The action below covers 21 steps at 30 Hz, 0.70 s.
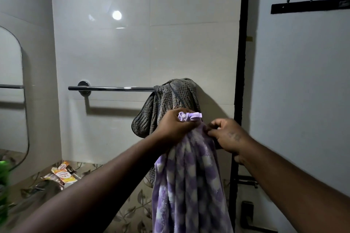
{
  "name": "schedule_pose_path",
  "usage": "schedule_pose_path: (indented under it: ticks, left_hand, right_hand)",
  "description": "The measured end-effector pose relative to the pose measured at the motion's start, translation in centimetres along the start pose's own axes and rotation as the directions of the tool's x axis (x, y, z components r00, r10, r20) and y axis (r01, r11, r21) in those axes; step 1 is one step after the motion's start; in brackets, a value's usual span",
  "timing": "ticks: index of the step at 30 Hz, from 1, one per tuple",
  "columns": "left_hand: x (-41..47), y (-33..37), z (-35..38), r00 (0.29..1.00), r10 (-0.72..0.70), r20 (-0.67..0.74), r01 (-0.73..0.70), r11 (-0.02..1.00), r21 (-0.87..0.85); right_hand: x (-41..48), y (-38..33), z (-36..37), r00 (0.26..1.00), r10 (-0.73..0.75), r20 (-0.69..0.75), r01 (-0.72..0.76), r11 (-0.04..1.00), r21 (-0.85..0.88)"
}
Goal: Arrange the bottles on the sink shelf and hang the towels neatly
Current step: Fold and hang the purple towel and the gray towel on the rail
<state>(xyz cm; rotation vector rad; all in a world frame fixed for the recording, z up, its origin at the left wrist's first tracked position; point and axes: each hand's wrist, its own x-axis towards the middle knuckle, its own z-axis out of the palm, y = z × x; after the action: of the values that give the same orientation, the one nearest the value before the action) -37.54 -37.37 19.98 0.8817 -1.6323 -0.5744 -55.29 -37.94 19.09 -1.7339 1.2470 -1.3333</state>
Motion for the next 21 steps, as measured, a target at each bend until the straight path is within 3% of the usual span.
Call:
schedule_pose_path:
  ticks: [2, 3, 6, 9, 11, 17, 21]
  left_hand:
    - [-0.2, -0.3, 0.0, 0.993, -0.031, 0.112, 0.027, 0.999, 0.04]
    - [-0.4, -0.4, 0.2, 0.988, -0.043, 0.15, 0.034, 0.997, 0.063]
    - [-0.6, -0.3, 0.9, 0.997, 0.013, 0.076, -0.017, 0.998, 0.053]
    - [0.0, 0.1, 0.4, 0.996, 0.069, -0.053, -0.072, 0.996, -0.059]
    - [0.3, 0.3, -0.2, 0.993, 0.093, -0.073, -0.095, 0.995, -0.024]
    - [-0.3, 0.1, -0.6, 0.99, 0.097, -0.099, -0.094, 0.995, 0.03]
    - [-0.9, 0.5, -0.1, 0.982, -0.01, 0.188, -0.003, 0.998, 0.068]
  right_hand:
    - [0.3, -0.8, -0.5, 0.972, -0.076, -0.222, 0.092, 0.994, 0.063]
    - [0.3, -1.4, -0.8, 0.965, -0.109, -0.237, 0.139, 0.984, 0.11]
    - [-0.4, -2.0, -0.4, 0.976, -0.193, -0.105, 0.201, 0.977, 0.071]
    - [-2.1, -0.2, 0.8, 0.989, -0.125, -0.074, 0.133, 0.986, 0.103]
    - [-3.1, 1.6, 1.5, 0.995, -0.095, 0.016, 0.092, 0.984, 0.151]
    - [-3.1, 3.8, 1.6, 0.996, -0.071, -0.048, 0.077, 0.99, 0.121]
    - [-2.0, 2.2, 1.9, 0.98, -0.008, -0.198, 0.081, 0.927, 0.367]
